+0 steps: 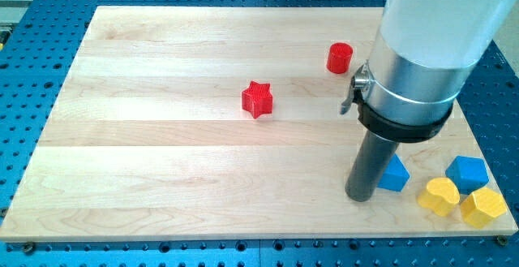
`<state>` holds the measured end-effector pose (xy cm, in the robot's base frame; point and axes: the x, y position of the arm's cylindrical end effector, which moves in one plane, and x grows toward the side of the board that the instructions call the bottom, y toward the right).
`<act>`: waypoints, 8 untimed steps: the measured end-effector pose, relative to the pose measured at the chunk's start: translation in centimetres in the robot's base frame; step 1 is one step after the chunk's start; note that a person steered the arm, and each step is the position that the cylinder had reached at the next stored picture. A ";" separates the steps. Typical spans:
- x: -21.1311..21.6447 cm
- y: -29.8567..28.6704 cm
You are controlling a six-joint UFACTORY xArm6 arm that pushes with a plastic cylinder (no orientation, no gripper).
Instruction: Move the triangle into the cube
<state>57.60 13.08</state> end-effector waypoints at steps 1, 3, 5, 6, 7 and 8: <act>0.0 1.6; -0.1 4.2; -0.4 0.6; -0.7 1.3; -2.2 5.4; -2.9 7.5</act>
<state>54.68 20.58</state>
